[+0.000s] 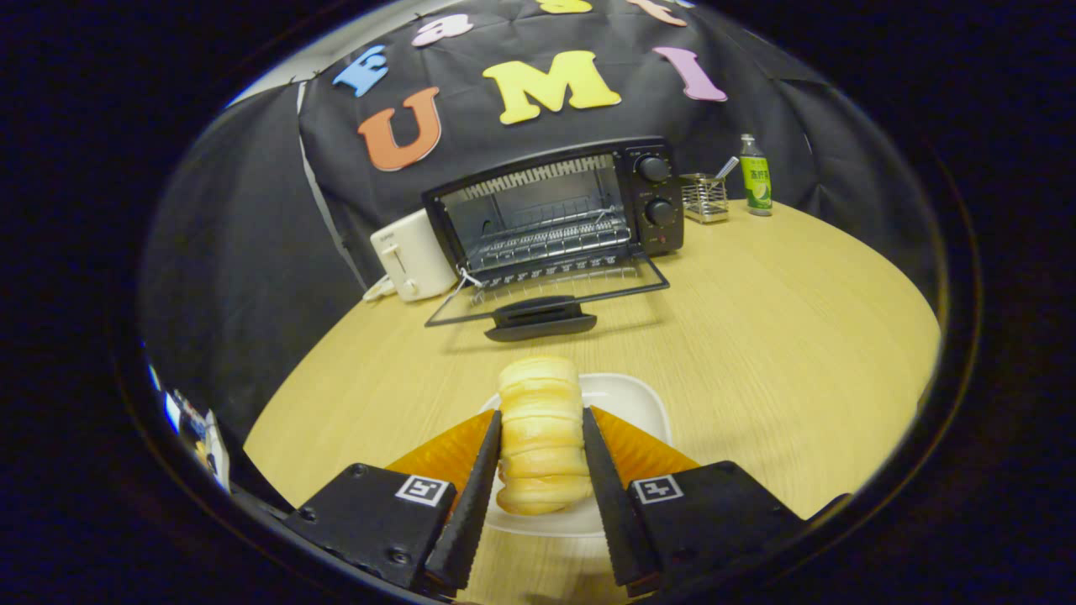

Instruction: Open the toaster oven, put the food inside, and close the toaster oven door.

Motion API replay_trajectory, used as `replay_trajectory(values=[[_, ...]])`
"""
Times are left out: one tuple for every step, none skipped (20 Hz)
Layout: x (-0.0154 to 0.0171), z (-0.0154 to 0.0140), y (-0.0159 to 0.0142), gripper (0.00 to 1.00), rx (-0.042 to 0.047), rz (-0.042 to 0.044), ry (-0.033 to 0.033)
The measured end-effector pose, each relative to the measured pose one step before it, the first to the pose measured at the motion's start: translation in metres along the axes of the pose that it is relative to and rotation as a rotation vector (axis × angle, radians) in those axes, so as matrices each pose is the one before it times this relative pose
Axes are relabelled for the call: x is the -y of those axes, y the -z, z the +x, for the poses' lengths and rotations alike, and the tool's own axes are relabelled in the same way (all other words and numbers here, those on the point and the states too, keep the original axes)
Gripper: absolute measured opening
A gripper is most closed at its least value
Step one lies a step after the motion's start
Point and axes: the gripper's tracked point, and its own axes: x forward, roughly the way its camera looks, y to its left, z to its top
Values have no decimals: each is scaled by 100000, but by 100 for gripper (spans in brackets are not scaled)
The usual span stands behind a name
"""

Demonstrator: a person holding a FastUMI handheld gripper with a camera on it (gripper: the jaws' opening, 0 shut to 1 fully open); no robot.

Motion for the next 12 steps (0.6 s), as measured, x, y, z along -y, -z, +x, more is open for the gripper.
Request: replay_trajectory(values=[[-762, -126, -1093, 65, 3860, 3748, -3938], [-2000, -303, -1463, 66, 6374, 1982, -10872], [-1874, 111, -1578, 66, 6932, 2067, -8659], [-377, -120, -1247, 65, 6199, 1618, -1981], [154, -153, -982, 65, 5213, 1243, -1246], [-715, 455, -552, 65, 3254, 2984, -2566], [-810, 388, -395, 65, 1892, 5018, -3366], [-787, 399, -461, 65, 1308, 7017, -3437], [-595, 526, -568, 65, 1395, 7716, -3465], [-919, 458, -573, 65, 1518, 9076, -4914], [-1100, 435, -538, 65, 1933, 9503, -5266], [-336, 486, -613, 66, 1872, 6499, -2018]])
